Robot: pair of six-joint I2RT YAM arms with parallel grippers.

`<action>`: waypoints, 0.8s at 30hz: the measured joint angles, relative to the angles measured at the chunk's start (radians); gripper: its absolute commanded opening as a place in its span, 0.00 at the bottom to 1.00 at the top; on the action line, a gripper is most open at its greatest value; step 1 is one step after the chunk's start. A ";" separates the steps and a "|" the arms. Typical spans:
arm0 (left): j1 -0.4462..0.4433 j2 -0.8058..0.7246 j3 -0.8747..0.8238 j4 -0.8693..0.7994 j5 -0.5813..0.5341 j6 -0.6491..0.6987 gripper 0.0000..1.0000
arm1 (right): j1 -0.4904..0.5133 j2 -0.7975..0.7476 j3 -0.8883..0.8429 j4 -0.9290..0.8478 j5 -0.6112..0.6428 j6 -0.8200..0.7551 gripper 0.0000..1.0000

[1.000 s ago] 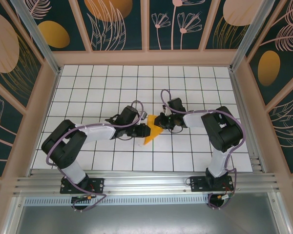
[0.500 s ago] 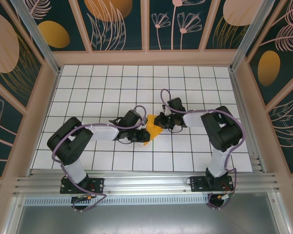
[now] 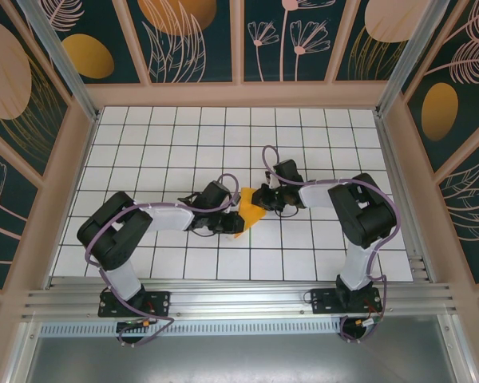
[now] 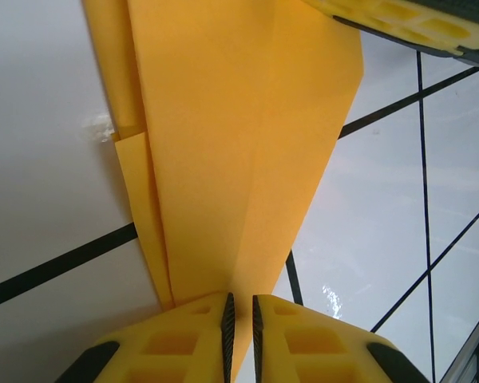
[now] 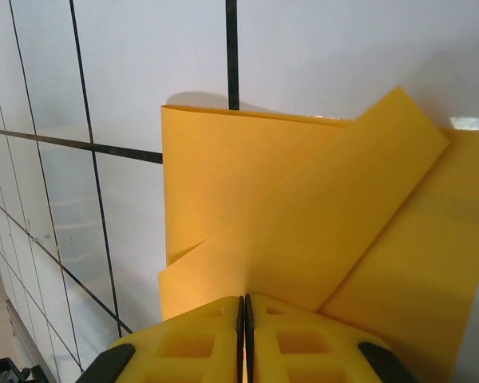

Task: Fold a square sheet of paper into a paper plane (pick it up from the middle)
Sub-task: Fourth fold the wing at the center of the table.

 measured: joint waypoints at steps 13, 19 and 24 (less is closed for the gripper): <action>0.000 -0.018 -0.055 0.072 -0.008 -0.019 0.09 | 0.015 -0.019 0.007 -0.029 0.021 0.000 0.11; 0.000 -0.019 -0.056 0.072 -0.009 -0.023 0.08 | 0.055 -0.112 -0.011 -0.049 0.056 0.016 0.11; -0.001 -0.020 -0.056 0.072 -0.013 -0.026 0.08 | 0.112 -0.128 -0.021 -0.050 0.056 0.035 0.11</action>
